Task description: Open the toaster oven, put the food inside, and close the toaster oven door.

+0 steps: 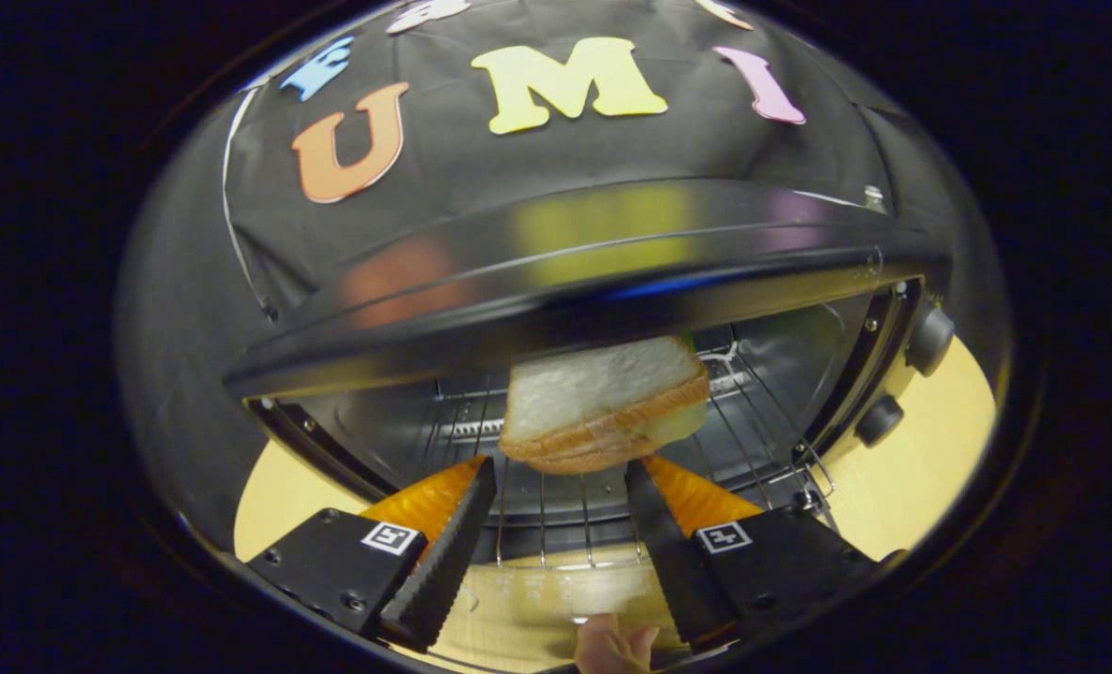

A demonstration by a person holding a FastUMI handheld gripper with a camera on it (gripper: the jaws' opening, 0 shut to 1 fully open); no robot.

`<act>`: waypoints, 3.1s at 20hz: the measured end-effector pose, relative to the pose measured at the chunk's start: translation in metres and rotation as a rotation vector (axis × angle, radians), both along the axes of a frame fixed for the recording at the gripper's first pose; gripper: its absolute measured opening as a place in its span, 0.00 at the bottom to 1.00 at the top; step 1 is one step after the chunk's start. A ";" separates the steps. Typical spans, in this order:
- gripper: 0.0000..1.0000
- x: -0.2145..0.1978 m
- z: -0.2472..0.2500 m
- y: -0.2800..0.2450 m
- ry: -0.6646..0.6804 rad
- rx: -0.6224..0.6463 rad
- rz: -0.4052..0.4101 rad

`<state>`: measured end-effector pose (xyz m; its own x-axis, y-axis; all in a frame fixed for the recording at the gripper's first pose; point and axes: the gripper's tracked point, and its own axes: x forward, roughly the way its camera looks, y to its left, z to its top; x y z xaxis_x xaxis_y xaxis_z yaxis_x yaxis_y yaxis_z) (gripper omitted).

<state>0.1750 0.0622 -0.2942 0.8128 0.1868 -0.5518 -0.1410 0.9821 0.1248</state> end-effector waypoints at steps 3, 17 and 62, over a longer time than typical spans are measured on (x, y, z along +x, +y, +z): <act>0.94 -0.018 -0.006 -0.003 0.020 -0.064 0.012; 0.96 -0.132 0.002 -0.057 -0.199 -0.271 -0.038; 1.00 -0.136 0.038 -0.041 -0.639 -0.104 -0.021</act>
